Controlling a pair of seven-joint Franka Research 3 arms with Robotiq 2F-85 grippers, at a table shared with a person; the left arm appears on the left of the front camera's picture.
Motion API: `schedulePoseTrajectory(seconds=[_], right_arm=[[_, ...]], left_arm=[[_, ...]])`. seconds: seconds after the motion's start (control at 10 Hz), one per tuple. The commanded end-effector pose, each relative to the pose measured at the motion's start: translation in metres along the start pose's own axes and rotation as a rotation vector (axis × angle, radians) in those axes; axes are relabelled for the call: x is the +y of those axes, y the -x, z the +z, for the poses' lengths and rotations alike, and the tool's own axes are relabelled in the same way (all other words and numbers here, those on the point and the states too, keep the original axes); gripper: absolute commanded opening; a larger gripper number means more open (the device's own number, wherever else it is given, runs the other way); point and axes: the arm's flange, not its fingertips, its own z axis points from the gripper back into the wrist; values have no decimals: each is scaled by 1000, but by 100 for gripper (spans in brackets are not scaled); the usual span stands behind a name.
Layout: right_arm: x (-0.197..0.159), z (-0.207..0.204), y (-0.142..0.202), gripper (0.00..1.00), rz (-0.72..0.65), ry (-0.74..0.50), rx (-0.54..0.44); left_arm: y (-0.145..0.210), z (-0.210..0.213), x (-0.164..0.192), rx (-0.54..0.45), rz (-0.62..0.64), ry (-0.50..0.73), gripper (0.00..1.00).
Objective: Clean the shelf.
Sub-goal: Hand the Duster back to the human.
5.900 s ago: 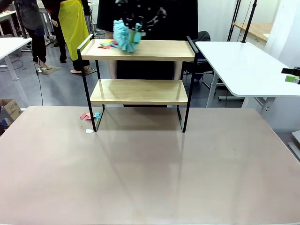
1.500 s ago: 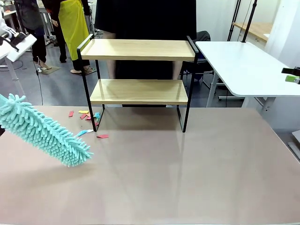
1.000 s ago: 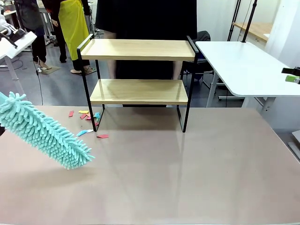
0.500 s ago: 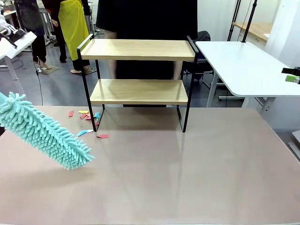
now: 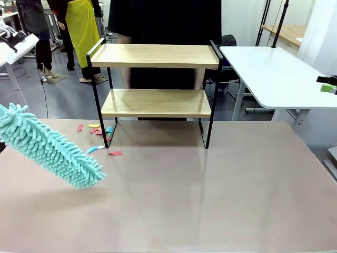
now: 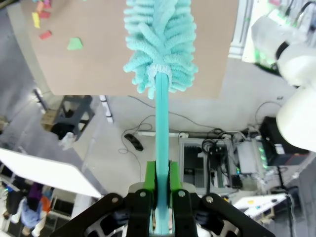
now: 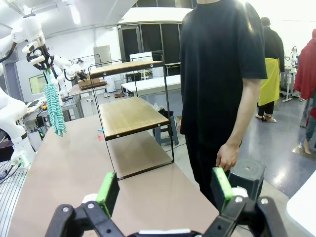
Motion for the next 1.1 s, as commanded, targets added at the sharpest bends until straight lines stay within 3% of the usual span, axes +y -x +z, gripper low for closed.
schedulePoseTrajectory(seconds=[0.0,0.5,1.0], right_arm=[[5,-7,-33,100,31,-15,-12],[55,-45,-165,100,-25,-229,-42],[147,-94,-221,100,-21,-387,-11]], left_arm=[[3,-7,3,-127,29,-20,13],[-16,-43,9,-475,38,-106,13],[-31,-109,13,-927,14,-198,13]])
